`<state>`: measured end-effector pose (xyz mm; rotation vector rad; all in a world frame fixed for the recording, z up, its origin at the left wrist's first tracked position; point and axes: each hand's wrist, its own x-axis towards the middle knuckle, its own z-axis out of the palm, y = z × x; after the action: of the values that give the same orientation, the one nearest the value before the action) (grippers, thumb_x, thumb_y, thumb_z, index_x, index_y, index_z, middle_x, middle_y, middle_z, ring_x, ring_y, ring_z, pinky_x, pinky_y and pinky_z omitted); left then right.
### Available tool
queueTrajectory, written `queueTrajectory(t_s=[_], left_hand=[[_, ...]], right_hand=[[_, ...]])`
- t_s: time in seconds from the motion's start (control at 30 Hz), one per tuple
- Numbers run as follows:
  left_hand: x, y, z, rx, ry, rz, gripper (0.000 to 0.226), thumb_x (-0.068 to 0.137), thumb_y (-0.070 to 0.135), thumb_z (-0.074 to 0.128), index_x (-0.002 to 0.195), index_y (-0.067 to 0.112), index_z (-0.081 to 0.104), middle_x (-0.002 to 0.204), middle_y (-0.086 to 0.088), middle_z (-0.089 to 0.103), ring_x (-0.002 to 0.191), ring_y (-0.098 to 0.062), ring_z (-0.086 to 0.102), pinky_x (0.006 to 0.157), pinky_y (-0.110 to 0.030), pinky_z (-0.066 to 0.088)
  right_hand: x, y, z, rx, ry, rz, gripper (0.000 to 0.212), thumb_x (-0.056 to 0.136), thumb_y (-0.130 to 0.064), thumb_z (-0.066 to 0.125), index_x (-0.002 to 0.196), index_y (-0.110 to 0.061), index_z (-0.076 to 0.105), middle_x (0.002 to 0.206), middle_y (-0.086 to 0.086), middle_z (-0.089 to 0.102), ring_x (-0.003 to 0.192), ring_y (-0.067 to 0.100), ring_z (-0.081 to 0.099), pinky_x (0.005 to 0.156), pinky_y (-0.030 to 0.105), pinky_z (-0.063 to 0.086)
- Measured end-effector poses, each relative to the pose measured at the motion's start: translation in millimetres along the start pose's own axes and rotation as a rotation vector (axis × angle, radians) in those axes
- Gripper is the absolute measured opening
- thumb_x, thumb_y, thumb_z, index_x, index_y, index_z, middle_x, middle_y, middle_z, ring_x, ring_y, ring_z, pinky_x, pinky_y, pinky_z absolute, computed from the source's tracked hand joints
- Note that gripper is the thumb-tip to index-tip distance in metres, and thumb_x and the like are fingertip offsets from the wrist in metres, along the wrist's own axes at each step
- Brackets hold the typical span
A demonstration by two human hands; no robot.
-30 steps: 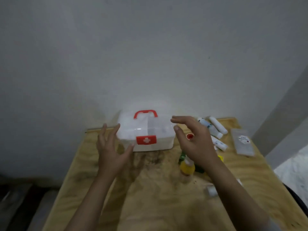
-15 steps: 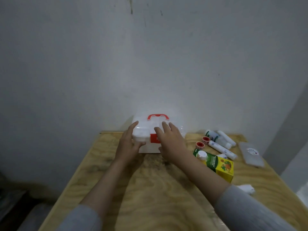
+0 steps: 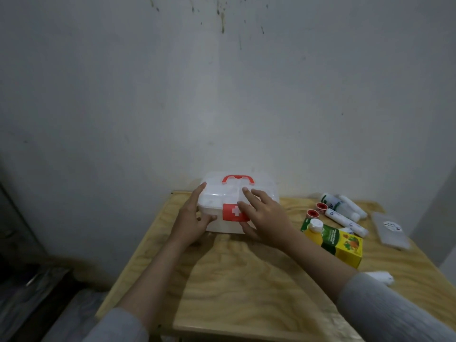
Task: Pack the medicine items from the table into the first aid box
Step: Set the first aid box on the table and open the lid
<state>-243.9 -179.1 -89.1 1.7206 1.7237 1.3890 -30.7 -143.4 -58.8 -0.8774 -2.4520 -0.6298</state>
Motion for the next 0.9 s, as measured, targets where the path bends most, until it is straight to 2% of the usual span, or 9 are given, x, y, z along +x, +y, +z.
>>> queueTrajectory(t_s=[0.07,0.17,0.3,0.53,0.77,0.9], left_hand=[[-2.1,2.9,-0.4,-0.014,-0.013,-0.037,0.098,0.074,0.028,0.078,0.147,0.038,0.015,0.140,0.010,0.040,0.120,-0.010,0.046,0.082,-0.012,0.045],[-3.5,10.8,1.3,-0.033,-0.008,-0.125,0.114,0.068,0.038,0.082,0.150,0.033,0.002,0.136,0.009,0.039,0.116,-0.010,0.043,0.088,-0.026,0.047],[-1.5,18.0,7.9,-0.020,0.046,-0.196,0.119,0.066,0.047,0.080,0.150,0.030,-0.002,0.149,-0.003,0.037,0.127,-0.025,0.047,0.095,-0.039,0.048],[-0.2,23.2,12.1,-0.077,0.047,-0.251,0.122,0.059,0.052,0.078,0.148,0.037,-0.004,0.150,-0.005,0.037,0.129,-0.028,0.045,0.097,-0.045,0.048],[-1.6,25.5,17.5,-0.067,0.088,-0.290,0.118,0.063,0.041,0.081,0.148,0.033,0.000,0.146,-0.004,0.037,0.127,-0.027,0.045,0.093,-0.040,0.050],[-2.6,23.7,16.7,-0.063,0.092,-0.256,0.111,0.062,0.044,0.080,0.146,0.034,0.008,0.138,0.004,0.040,0.124,-0.022,0.045,0.091,-0.037,0.053]], right_hand=[[-1.9,3.4,-2.6,0.113,0.049,0.021,0.030,0.082,-0.034,0.058,0.099,-0.011,0.068,0.118,0.015,0.067,0.105,0.033,0.063,0.073,0.037,0.059],[3.4,6.6,-8.5,0.284,0.122,0.098,0.019,0.083,-0.025,0.062,0.091,-0.010,0.071,0.104,0.010,0.073,0.094,0.027,0.067,0.068,0.034,0.060],[16.3,12.4,-15.0,0.415,0.158,0.203,0.013,0.082,-0.022,0.065,0.086,-0.014,0.073,0.089,0.004,0.076,0.081,0.024,0.069,0.063,0.034,0.057],[50.7,31.1,-38.0,0.589,0.262,0.369,0.015,0.085,-0.025,0.065,0.087,-0.014,0.074,0.085,0.003,0.075,0.077,0.019,0.067,0.072,0.036,0.055],[110.1,74.7,-37.9,0.551,0.364,0.414,0.016,0.085,-0.026,0.063,0.087,-0.015,0.074,0.081,0.008,0.068,0.079,0.024,0.059,0.072,0.039,0.049],[133.3,94.8,-23.2,0.486,0.416,0.391,0.012,0.085,-0.021,0.063,0.087,-0.012,0.070,0.078,0.009,0.066,0.077,0.027,0.059,0.069,0.039,0.048]])
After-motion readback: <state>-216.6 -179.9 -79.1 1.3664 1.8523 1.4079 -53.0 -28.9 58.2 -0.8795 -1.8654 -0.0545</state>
